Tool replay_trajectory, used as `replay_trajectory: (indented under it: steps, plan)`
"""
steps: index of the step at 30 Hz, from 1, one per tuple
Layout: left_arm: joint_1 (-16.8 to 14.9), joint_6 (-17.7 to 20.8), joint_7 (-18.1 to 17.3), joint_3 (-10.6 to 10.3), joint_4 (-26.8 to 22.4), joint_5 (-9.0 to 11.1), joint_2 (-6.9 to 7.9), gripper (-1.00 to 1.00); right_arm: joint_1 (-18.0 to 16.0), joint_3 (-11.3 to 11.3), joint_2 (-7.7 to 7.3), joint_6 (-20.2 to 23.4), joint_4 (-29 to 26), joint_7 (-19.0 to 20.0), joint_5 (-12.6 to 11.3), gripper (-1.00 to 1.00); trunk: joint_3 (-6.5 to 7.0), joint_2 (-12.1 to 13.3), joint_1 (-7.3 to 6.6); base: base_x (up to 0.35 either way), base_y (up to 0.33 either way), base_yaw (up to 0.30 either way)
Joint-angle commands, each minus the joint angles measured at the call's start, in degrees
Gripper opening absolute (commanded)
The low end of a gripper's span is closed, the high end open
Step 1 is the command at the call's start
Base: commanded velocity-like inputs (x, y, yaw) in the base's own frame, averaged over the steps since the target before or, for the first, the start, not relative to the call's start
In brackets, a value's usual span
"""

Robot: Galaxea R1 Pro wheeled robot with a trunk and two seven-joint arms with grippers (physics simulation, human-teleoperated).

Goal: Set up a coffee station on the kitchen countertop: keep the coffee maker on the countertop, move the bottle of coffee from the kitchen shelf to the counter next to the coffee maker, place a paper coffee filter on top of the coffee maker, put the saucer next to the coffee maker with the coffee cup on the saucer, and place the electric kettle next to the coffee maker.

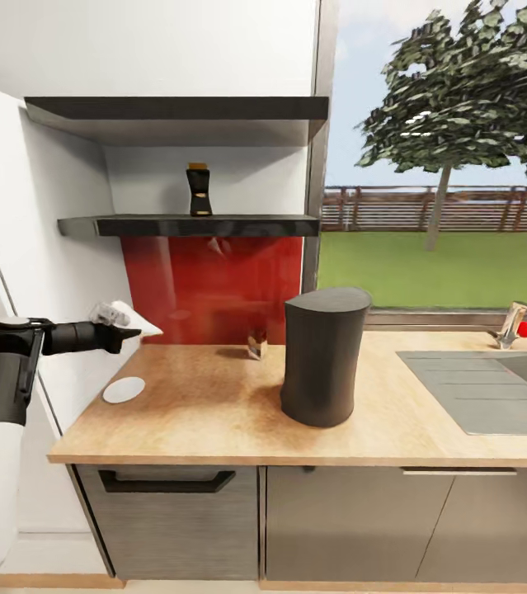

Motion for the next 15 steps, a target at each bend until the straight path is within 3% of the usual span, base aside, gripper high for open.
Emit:
replay_trajectory:
  steps: [1,6,10,12,13,14,15]
  plan:
    - [-2.0,0.4,-0.5,-0.8,1.8,-1.5,-0.02,-1.0,0.0,-0.1,0.01,-0.2,0.0,0.1,-0.3,1.0,-0.04,-0.1,0.02,0.0,0.0,-0.003]
    - [-11.1,2.5,-0.5,-4.4,10.4,-4.9,-0.13,-1.0,0.0,-0.1,0.02,-0.2,0.0,0.1,-0.3,1.0,-0.04,-0.1,0.02,0.0,0.0,-0.001]
    - [-19.5,4.8,-0.5,-8.4,17.8,-5.7,-0.33,-1.0,0.0,-0.2,0.01,-0.2,0.0,0.0,-0.3,1.0,-0.04,-0.1,0.02,0.0,0.0,0.0]
    - [-22.1,5.1,-0.5,-10.3,20.2,-5.8,-0.56,-1.0,0.0,-0.2,0.02,-0.2,0.0,-0.1,-0.3,1.0,-0.04,-0.1,0.02,0.0,0.0,0.0]
    - [-23.5,5.2,-0.5,-11.8,21.6,-5.8,-0.68,-1.0,0.0,-0.2,0.02,-0.2,0.0,-0.1,-0.3,1.0,-0.04,-0.1,0.02,0.0,0.0,0.0]
    - [-25.9,5.4,-0.6,-15.3,24.1,-5.9,-0.85,-1.0,0.0,-0.2,0.02,-0.2,0.0,-0.1,-0.3,1.0,-0.04,-0.1,0.02,0.0,0.0,0.0]
    - [-26.9,5.5,-0.6,-17.2,25.2,-5.9,-0.95,-1.0,0.0,-0.2,0.02,-0.2,0.0,-0.1,-0.3,1.0,-0.04,-0.1,0.02,0.0,0.0,0.0]
